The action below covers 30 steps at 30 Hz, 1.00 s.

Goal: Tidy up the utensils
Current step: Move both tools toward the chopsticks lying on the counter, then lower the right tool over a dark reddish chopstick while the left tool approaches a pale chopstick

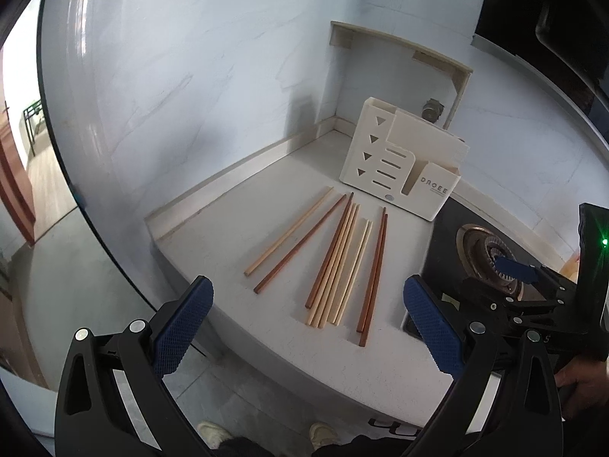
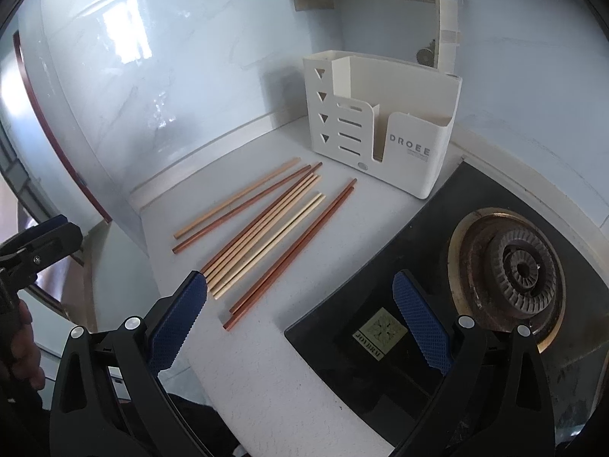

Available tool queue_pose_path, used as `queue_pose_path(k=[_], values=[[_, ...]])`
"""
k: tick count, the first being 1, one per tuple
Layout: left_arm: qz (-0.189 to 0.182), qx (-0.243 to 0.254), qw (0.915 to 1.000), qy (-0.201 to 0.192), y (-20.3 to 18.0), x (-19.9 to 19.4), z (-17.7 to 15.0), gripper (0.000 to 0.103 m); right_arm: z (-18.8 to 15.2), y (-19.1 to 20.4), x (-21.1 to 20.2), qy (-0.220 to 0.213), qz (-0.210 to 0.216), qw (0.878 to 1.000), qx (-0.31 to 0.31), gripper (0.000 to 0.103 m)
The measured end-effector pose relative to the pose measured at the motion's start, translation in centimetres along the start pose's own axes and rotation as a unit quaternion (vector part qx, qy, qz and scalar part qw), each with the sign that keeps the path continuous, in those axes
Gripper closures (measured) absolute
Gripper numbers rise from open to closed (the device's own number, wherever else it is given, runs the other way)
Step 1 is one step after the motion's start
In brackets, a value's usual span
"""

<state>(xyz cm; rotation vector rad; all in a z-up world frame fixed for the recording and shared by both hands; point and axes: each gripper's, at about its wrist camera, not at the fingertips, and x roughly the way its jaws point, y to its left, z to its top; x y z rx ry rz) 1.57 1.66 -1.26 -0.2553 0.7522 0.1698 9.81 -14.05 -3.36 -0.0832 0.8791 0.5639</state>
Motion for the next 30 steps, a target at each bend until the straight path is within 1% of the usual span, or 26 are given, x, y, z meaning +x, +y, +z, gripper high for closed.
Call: queue_pose_path(k=[6, 10, 14, 17, 20, 23, 26, 28, 30], values=[[-0.004, -0.005, 0.9999, 0.010, 0.9, 0.1, 0.8, 0.005, -0.2, 0.0, 0.0, 0.009, -0.013, 1.000, 0.013, 0.004], [-0.011, 0.019, 0.9996, 0.015, 0.9, 0.5, 1.3, 0.005, 0.1, 0.4, 0.0, 0.013, -0.026, 0.999, 0.024, 0.004], [-0.023, 0.028, 0.9992, 0.019, 1.4, 0.9, 1.8, 0.006, 0.4, 1.3, 0.2, 0.018, -0.039, 0.999, 0.030, 0.004], [-0.030, 0.037, 0.9984, 0.032, 2.1, 1.4, 2.3, 0.006, 0.7, 1.9, 0.9, 0.021, -0.052, 0.998, 0.036, 0.004], [-0.038, 0.047, 0.9970, 0.049, 2.8, 2.0, 2.8, 0.005, 1.1, 2.4, 1.6, 0.027, -0.065, 0.996, 0.055, 0.004], [-0.039, 0.055, 0.9965, 0.049, 3.4, 2.2, 3.5, 0.006, 1.6, 2.5, 2.2, 0.030, -0.066, 0.995, 0.063, 0.004], [-0.033, 0.047, 0.9962, 0.065, 3.9, 3.0, 4.1, 0.005, 2.1, 2.5, 2.8, 0.039, -0.065, 0.996, 0.047, 0.004], [-0.035, 0.036, 0.9959, 0.076, 4.3, 3.8, 4.3, 0.006, 2.4, 2.4, 3.3, 0.047, -0.063, 0.996, 0.035, 0.004], [-0.035, 0.037, 0.9953, 0.083, 4.4, 4.4, 4.5, 0.006, 2.5, 2.3, 3.9, 0.055, -0.057, 0.996, 0.030, 0.004]])
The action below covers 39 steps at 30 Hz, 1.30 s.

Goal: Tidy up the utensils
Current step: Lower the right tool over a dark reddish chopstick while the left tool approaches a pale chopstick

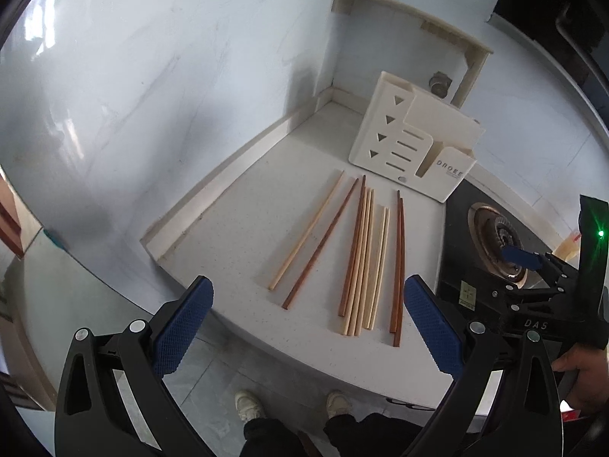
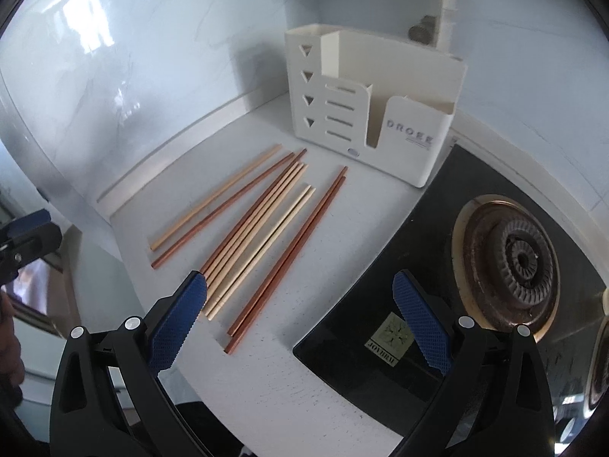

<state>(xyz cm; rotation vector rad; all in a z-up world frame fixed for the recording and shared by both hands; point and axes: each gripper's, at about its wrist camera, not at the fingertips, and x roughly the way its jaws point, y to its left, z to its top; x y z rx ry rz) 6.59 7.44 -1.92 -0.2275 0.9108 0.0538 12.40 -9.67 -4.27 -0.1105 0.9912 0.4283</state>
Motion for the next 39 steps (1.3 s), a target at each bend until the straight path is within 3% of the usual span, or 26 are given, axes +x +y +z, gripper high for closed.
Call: queue_pose_path(k=[6, 16, 20, 27, 30, 35, 39], values=[[0.006, -0.005, 0.9992, 0.038, 0.5, 1.9, 1.1, 0.006, 0.8, -1.2, 1.7, 0.029, 0.007, 0.999, 0.020, 0.004], [0.013, 0.073, 0.9931, 0.091, -0.1, 5.4, 3.7, 0.006, 2.0, -1.3, 3.8, 0.064, -0.006, 0.997, 0.032, 0.004], [0.018, 0.076, 0.9922, 0.098, 0.1, 6.5, 4.7, 0.006, 2.1, -1.3, 4.7, 0.080, -0.015, 0.996, 0.038, 0.005], [0.007, 0.082, 0.9907, 0.109, 0.4, 8.2, 5.9, 0.006, 2.5, -1.2, 6.0, 0.107, -0.026, 0.993, 0.046, 0.011], [0.010, 0.097, 0.9882, 0.118, 0.6, 9.3, 6.1, 0.006, 2.6, -1.2, 6.9, 0.123, -0.029, 0.991, 0.053, 0.020], [-0.001, 0.076, 0.9890, 0.127, 1.8, 10.4, 6.8, 0.008, 2.7, -1.1, 8.1, 0.145, -0.040, 0.987, 0.064, 0.020], [0.005, 0.097, 0.9863, 0.133, 1.6, 11.1, 7.1, 0.008, 2.7, -1.3, 9.1, 0.165, -0.049, 0.982, 0.072, 0.025]])
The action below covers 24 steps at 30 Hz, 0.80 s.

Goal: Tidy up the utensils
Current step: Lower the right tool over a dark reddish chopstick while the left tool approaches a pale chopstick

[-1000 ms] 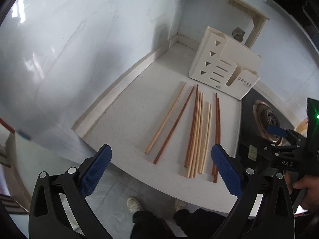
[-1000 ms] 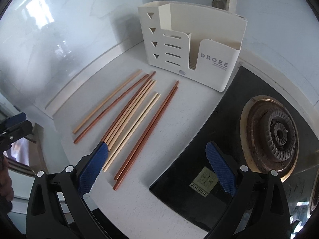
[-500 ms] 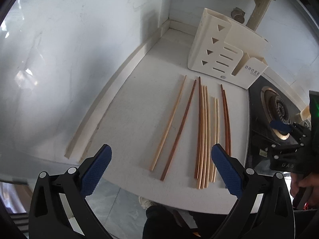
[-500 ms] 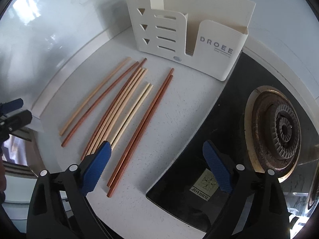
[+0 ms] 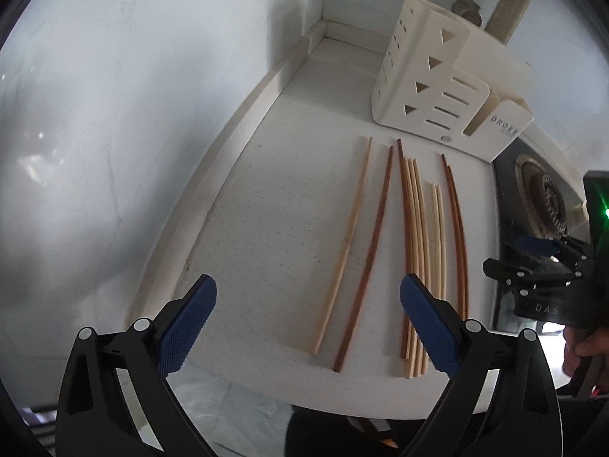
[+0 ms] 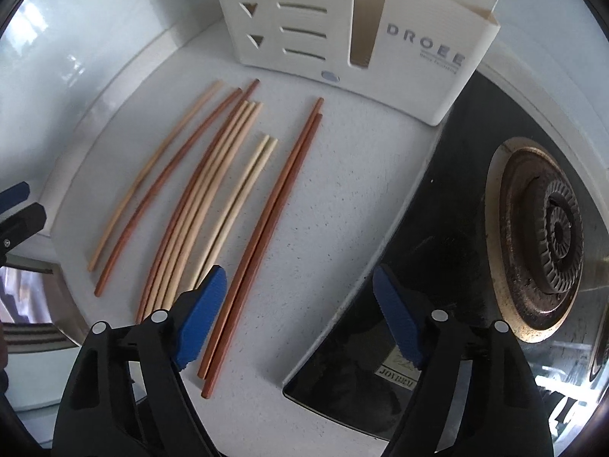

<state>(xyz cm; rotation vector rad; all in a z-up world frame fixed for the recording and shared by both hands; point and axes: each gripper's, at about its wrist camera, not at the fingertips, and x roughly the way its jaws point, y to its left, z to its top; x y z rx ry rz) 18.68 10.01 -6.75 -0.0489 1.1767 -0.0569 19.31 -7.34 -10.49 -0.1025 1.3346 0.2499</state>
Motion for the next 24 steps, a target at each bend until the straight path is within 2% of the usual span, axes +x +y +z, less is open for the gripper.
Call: queue_pose_path(k=[8, 12, 17, 21, 24], values=[[0.005, 0.044, 0.9990, 0.000, -1.1, 1.1, 1.0, 0.008, 0.4, 0.1, 1.5, 0.034, -0.008, 0.999, 0.016, 0.029], [-0.005, 0.038, 0.9992, 0.003, -0.9, 1.5, 1.4, 0.008, 0.4, 0.0, 2.4, 0.047, -0.012, 0.998, 0.026, 0.030], [0.003, 0.045, 0.9990, 0.003, -0.8, 2.2, 1.5, 0.008, 0.8, 0.5, 3.0, 0.057, -0.017, 0.998, 0.025, 0.030], [-0.003, 0.040, 0.9992, 0.004, -0.4, 2.5, 1.6, 0.008, 1.7, 1.1, 3.7, 0.070, -0.029, 0.997, 0.026, 0.036], [-0.006, 0.038, 0.9993, 0.002, -0.1, 2.5, 1.9, 0.008, 2.1, 1.3, 4.1, 0.081, -0.036, 0.996, 0.029, 0.036]])
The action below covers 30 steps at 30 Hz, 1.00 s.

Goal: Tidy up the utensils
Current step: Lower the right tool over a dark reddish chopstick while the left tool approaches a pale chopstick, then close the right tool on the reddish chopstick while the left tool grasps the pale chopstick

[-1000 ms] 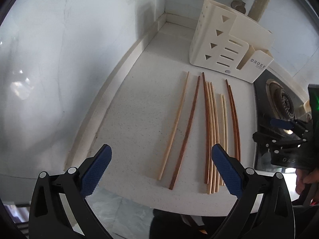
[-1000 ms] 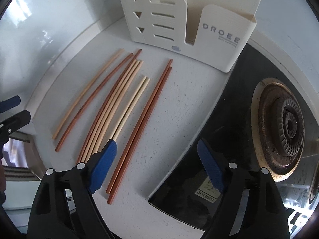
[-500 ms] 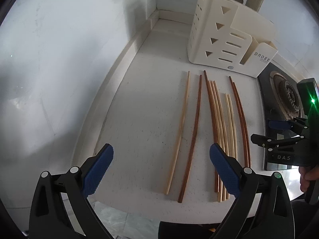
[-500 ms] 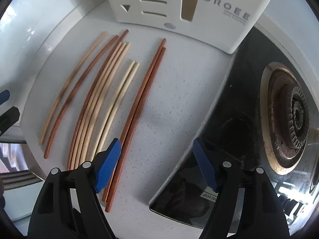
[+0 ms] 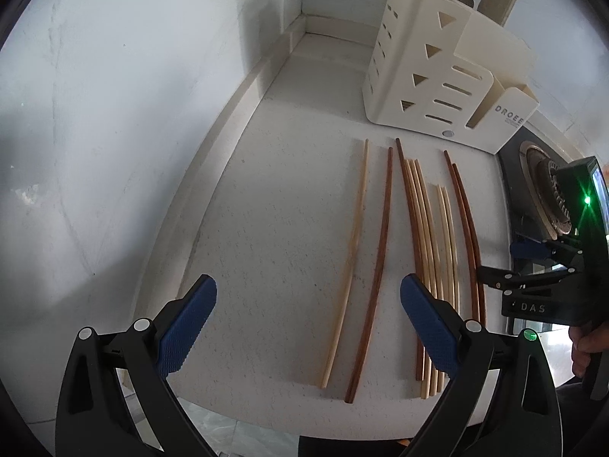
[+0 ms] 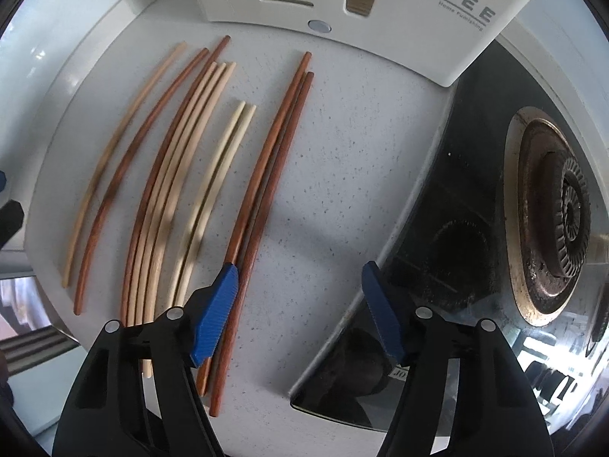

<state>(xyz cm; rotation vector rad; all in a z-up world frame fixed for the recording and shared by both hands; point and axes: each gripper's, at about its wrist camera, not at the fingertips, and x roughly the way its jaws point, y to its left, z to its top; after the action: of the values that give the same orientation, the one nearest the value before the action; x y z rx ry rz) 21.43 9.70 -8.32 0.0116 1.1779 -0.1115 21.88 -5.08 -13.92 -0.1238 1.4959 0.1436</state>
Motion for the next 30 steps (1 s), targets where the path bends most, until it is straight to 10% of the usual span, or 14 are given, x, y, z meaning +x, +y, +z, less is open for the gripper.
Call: queue_pose_path(k=[14, 30], values=[[-0.023, 0.041, 0.9980, 0.041, -0.5, 1.6, 0.7, 0.009, 2.1, 0.4, 0.4, 0.037, 0.001, 0.999, 0.027, 0.043], [-0.013, 0.079, 0.9885, 0.128, -1.5, 4.5, 1.8, 0.031, 4.3, 0.7, -1.0, 0.045, 0.006, 0.999, 0.019, 0.083]])
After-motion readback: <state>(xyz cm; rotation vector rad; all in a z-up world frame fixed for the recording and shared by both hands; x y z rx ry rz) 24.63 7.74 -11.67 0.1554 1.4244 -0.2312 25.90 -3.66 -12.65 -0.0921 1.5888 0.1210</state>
